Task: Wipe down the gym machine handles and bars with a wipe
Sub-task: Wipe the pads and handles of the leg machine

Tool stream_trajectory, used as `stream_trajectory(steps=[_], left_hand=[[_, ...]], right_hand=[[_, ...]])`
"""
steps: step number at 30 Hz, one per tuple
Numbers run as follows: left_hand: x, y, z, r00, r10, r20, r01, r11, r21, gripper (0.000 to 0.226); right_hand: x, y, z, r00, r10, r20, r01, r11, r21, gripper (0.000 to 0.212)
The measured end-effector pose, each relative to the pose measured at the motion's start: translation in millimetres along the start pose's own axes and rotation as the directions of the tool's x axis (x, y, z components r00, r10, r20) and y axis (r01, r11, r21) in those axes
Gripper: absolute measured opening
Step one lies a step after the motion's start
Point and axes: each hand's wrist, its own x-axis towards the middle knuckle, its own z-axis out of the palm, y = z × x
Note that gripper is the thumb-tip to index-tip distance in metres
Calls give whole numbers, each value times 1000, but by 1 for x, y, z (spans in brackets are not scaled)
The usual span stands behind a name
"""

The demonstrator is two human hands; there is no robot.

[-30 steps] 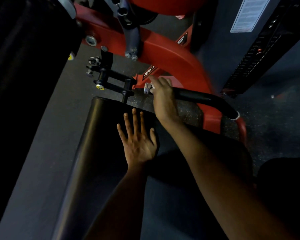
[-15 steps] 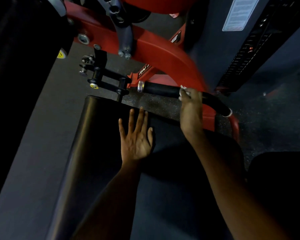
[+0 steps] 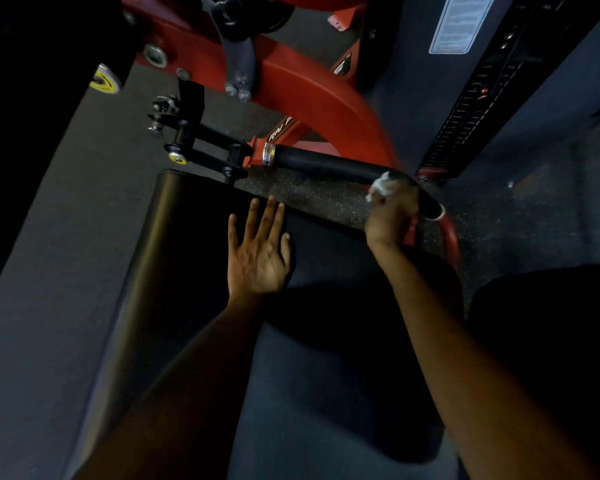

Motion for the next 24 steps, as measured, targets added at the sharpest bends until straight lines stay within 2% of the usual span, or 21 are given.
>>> stream_trajectory(steps=[2,5,10,17,24], left_hand=[[0,2,-3,999,-29,31,30,999,-32,56],[-1,3,-9,993,-55,100,63,995,-78,60],[-39,5,-33,983,-32,179,59,987,-149,69],[-138,25,-99,961,-109,254,169,959,-229,50],[-229,25,-147,937,-259,236,319,910,-266,45]], right_hand=[[-10,-1,-4,994,27,103,-30,999,28,10],[-29,3,-18,972,99,213,-106,994,22,13],[-57,-3,-64,931,48,362,-61,998,25,8],[-113,-31,-115,856,-12,516,39,998,-42,14],[-200,-39,-171,769,48,638,-24,999,-46,14]])
